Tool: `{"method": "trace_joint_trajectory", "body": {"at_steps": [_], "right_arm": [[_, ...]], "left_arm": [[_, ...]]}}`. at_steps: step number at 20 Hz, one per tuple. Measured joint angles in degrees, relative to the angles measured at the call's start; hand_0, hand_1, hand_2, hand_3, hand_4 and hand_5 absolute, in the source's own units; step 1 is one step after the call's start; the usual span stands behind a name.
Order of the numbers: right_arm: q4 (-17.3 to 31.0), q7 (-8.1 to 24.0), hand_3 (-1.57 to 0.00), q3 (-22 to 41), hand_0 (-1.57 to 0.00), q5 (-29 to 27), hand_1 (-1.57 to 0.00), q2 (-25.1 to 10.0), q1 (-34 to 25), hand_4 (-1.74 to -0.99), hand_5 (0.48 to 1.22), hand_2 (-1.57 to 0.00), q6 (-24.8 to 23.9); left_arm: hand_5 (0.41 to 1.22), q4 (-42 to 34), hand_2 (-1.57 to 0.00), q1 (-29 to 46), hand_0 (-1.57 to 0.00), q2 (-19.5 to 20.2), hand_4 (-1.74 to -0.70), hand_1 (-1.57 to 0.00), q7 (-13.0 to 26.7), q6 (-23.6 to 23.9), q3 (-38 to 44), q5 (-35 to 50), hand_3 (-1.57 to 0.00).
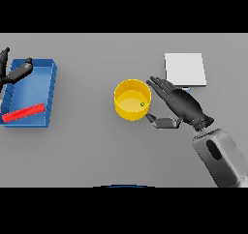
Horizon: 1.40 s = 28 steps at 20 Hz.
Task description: Pick up the red beaker and tilt it to pour out 1 green nut into yellow bowl. Pick up the yellow bowl and place it on the metallic measuring scale.
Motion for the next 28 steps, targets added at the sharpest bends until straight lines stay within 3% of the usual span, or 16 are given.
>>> {"method": "trace_joint_trajectory", "body": {"at_steps": [9, 15, 23, 28], "right_arm": [[9.4, -4.5, 0.00, 7.3, 0.00, 4.5, 0.00, -1.4, -12.6, -1.269, 0.683, 0.00, 8.7], [16.9, -8.0, 0.00, 11.0, 0.00, 6.1, 0.00, 0.2, -17.3, -1.243, 0.682, 0.00, 11.4], [22.3, -7.2, 0.00, 14.0, 0.00, 8.0, 0.00, 1.4, -20.9, -1.303, 0.674, 0.00, 14.9], [24.8, -6.8, -0.01, 15.8, 0.00, 9.3, 0.00, 2.5, -23.0, -1.308, 0.729, 0.00, 16.1]], "left_arm": [[0.717, 0.2, 0.00, -0.3, 0.00, -0.5, -0.80, 0.00, -0.5, 0.0, -0.4, -0.3, 0.00], [0.729, 0.2, 0.00, -0.7, 0.00, -0.5, -0.80, 0.00, 0.1, -0.6, -0.6, -0.1, 0.00], [0.738, -0.4, 0.00, -0.2, 0.00, 0.5, -0.80, 0.00, -0.2, -0.6, -0.2, 0.0, 0.00], [0.729, 0.9, 0.00, -0.6, 0.00, 0.0, -0.79, 0.00, -1.0, -0.8, -0.3, -0.3, 0.00]]}}
